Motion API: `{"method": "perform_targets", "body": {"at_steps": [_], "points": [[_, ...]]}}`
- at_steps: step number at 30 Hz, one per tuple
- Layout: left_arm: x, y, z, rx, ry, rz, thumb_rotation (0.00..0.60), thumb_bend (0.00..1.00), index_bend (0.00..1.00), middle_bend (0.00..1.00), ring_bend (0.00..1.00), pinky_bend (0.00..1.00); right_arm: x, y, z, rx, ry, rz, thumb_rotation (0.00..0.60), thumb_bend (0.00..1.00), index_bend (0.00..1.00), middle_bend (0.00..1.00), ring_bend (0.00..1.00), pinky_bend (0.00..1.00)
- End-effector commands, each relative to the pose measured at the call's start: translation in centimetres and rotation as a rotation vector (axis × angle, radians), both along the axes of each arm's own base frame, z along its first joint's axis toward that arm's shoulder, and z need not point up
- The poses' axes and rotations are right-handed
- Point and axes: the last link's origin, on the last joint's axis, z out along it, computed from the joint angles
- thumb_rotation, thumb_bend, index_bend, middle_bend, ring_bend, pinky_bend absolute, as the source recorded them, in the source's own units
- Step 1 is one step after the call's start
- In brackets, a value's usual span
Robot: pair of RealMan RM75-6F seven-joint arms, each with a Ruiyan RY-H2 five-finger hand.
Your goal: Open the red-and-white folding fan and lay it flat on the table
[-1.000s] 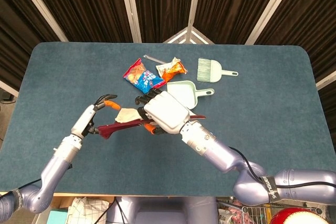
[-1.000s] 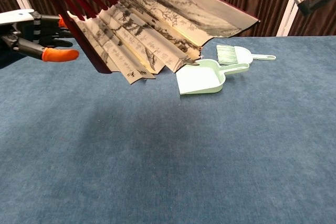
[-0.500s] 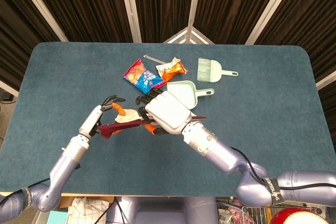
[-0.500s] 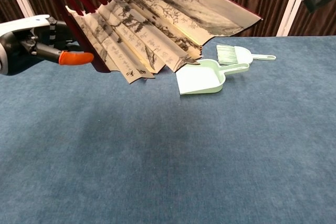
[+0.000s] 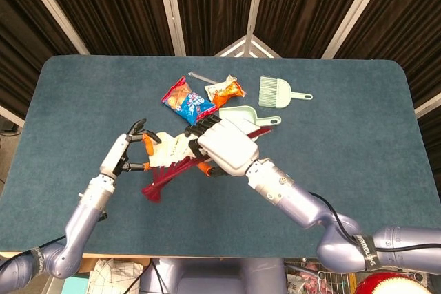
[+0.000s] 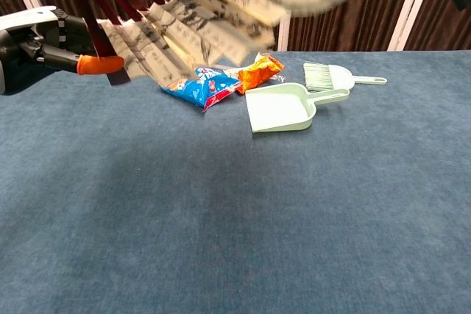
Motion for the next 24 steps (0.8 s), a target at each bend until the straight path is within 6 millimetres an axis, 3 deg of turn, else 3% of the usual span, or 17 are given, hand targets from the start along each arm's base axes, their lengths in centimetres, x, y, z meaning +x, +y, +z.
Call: {"method": "perform_targets", "body": {"at_steps": [1, 10, 24], "points": [[-0.1, 0.1, 0.1, 0.008, -0.002, 0.010, 0.600, 0.62, 0.78, 0.41, 0.00, 0.06, -0.2, -0.1, 0.3, -0.007, 0.000, -0.006, 0.600, 0.63, 0.88, 0.32, 0.31, 0.25], [-0.7, 0.1, 1.9, 0.078, 0.001, 0.005, 0.600, 0.62, 0.78, 0.40, 0.00, 0.06, -2.3, -1.8, 2.1, -0.060, 0.009, -0.075, 0.600, 0.63, 0.88, 0.32, 0.31, 0.25], [-0.9, -0.9, 4.0, 0.216, 0.049, -0.053, 0.600, 0.62, 0.77, 0.40, 0.02, 0.06, -7.2, -3.8, 4.1, -0.184, 0.066, -0.125, 0.600, 0.63, 0.88, 0.32, 0.31, 0.25]]}}
